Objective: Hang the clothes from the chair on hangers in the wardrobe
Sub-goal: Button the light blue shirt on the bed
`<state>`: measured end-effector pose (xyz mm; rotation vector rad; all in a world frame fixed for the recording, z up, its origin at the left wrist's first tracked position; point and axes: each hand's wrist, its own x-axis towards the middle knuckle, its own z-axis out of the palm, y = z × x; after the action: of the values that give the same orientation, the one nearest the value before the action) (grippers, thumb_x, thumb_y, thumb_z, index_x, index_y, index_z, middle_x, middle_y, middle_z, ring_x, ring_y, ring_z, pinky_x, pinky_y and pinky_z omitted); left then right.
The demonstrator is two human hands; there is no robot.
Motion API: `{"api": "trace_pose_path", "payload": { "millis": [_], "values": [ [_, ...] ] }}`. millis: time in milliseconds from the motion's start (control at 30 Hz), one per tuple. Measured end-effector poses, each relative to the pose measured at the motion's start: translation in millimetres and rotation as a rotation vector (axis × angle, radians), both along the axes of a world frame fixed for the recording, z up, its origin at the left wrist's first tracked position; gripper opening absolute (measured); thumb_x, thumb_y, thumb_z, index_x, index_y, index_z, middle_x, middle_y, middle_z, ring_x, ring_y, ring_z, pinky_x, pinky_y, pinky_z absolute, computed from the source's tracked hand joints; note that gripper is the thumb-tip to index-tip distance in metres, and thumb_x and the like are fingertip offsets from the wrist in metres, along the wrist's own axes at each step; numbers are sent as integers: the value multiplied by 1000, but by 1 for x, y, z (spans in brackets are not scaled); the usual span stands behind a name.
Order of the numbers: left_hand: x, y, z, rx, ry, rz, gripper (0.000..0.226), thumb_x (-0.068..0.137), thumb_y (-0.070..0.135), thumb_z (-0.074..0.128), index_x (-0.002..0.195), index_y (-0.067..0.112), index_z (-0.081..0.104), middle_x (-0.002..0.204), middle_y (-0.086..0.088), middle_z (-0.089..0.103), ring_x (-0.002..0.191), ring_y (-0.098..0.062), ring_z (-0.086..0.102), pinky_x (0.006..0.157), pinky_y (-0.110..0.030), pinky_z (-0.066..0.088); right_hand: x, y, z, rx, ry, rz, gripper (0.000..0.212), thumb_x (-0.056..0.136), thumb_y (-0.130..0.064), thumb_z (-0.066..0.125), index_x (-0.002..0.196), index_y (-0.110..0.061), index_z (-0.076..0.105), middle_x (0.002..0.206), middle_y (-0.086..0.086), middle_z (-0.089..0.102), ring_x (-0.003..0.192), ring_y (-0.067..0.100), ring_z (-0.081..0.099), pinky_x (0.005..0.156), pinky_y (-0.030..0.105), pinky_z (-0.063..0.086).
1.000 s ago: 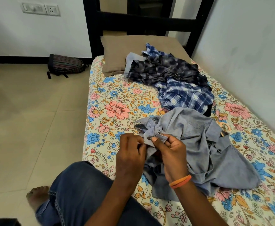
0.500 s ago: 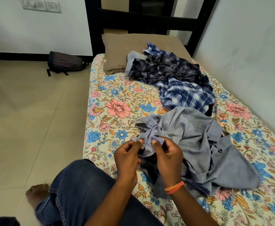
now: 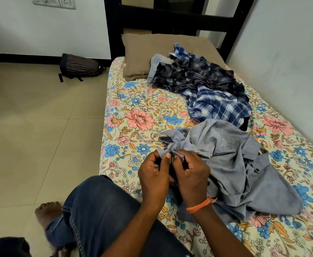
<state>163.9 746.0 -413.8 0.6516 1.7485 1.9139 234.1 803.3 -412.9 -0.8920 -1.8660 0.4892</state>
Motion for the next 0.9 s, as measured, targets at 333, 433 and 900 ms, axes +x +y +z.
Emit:
{"api": "trace_pose_path", "payload": {
  "millis": [333,433,900],
  "values": [
    [-4,4,-5,20,-76,-78,15,99,12,57,91,17,69,74,-3,70,48,-20,58,50,-31,49,4,4,4,-280,107,103,12,90,-9,67,89,-18,75,72,-6,71,64,8,65,58,29,53],
    [-3,5,-8,15,-71,-63,15,98,14,59,89,20,70,79,-3,72,60,-23,66,56,-39,55,5,3,3,-269,98,113,9,87,-7,72,81,-15,74,65,-6,68,58,9,62,51,27,49],
    [-9,-3,-5,-36,168,164,16,83,21,78,94,24,66,104,6,50,61,-8,57,54,-15,44,16,1,8,-705,342,387,30,96,-6,56,72,7,69,63,19,66,56,23,63,55,28,54]
  ]
}}
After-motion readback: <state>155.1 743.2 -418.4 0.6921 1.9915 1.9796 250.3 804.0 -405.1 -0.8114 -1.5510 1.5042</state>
